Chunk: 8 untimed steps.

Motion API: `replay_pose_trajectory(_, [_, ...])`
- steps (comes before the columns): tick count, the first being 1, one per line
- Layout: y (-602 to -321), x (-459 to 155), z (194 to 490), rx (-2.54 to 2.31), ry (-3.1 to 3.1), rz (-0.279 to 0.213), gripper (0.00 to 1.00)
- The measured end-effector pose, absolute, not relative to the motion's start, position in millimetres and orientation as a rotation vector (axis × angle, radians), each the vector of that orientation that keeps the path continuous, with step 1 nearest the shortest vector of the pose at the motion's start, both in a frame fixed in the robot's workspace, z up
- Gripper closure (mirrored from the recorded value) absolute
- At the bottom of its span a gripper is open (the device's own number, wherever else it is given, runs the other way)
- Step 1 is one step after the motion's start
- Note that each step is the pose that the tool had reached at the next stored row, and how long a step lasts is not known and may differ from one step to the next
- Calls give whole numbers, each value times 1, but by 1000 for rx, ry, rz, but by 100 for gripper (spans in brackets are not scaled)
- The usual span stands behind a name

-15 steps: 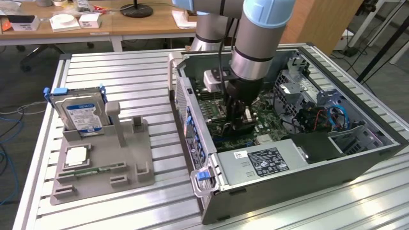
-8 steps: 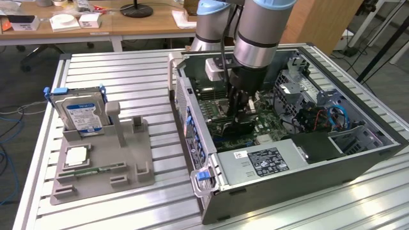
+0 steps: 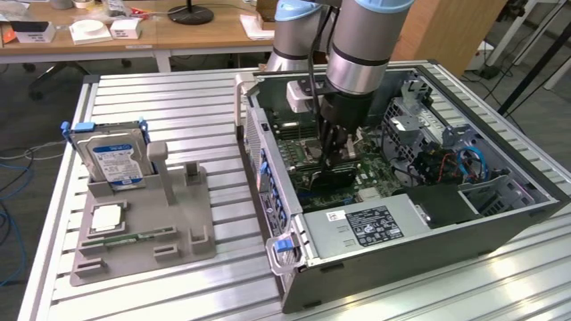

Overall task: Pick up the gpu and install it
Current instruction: 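Insert the gpu into the slot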

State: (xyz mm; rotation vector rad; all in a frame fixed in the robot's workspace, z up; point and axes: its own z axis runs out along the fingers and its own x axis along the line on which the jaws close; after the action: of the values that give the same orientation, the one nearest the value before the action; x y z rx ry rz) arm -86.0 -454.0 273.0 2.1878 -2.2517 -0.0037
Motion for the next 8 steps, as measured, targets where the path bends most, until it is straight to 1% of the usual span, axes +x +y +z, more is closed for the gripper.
replay_pose_trajectory(1, [-454,-86,273,2188,-2252,-4,80])
replay_pose_trajectory(2, [-454,-86,273,2188,-2252,-4,86])
replay_pose_trajectory(3, [-454,-86,273,2188,-2252,-4,89])
replay_pose_trajectory(8, [-454,-86,273,2188,-2252,-4,89])
